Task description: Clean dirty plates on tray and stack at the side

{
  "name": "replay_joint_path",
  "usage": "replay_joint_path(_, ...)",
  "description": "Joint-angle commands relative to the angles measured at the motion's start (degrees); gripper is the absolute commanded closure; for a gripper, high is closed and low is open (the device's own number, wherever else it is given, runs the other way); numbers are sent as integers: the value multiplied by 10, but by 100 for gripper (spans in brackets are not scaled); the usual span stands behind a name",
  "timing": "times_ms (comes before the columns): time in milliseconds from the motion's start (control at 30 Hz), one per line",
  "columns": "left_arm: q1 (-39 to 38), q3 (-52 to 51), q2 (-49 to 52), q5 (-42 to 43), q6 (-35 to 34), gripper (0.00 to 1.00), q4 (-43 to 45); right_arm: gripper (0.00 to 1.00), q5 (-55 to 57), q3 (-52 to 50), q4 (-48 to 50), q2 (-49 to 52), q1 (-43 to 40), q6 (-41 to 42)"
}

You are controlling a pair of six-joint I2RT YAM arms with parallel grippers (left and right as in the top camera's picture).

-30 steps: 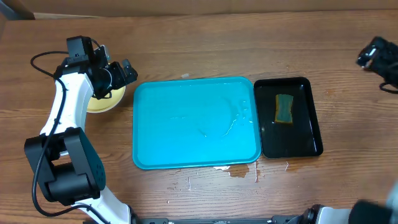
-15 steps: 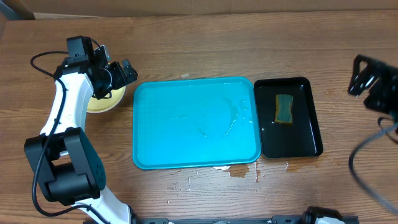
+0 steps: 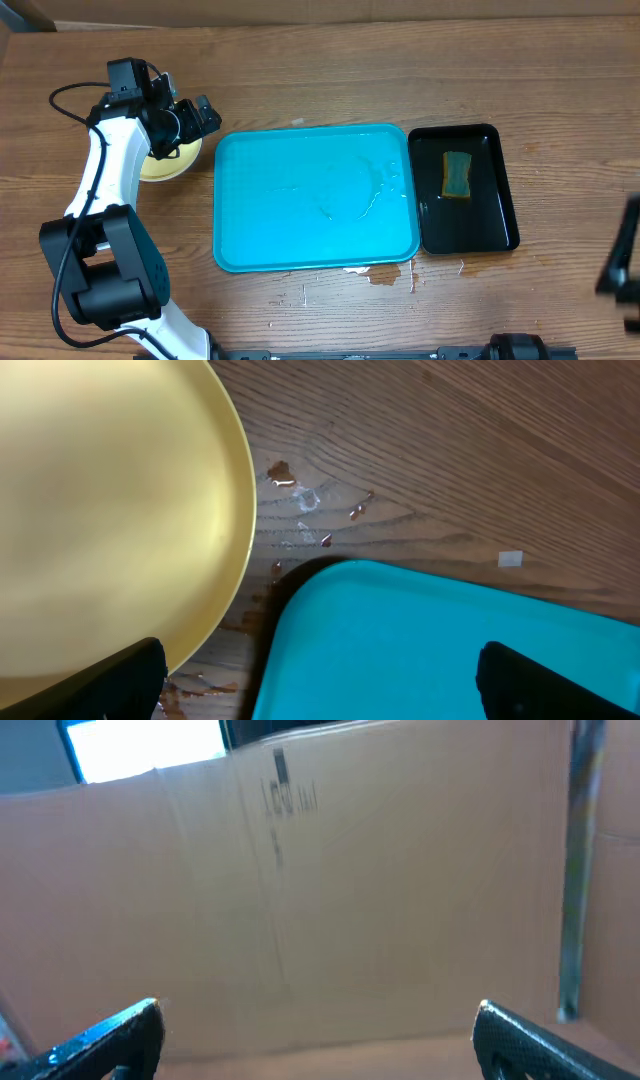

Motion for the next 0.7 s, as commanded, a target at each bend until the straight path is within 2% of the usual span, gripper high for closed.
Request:
replay_joint_path(0,-3,-2,8,5,10,0,2,0,8,-78,24,-49,3,-11)
replay_joint_path(133,-3,-2,8,5,10,0,2,0,7,-203,110,-127,3,-10)
replay_joint_path(300,-3,-2,8,5,10,0,2,0,-3,-391,287,-215,2,-10)
replay_joint_path(467,-3,-2,8,5,10,1,2,0,-14,-528,410,-275,-5,-6)
replay_joint_path(667,-3,-2,8,5,10,0,2,0,-19,-657,509,-327,-5,-6)
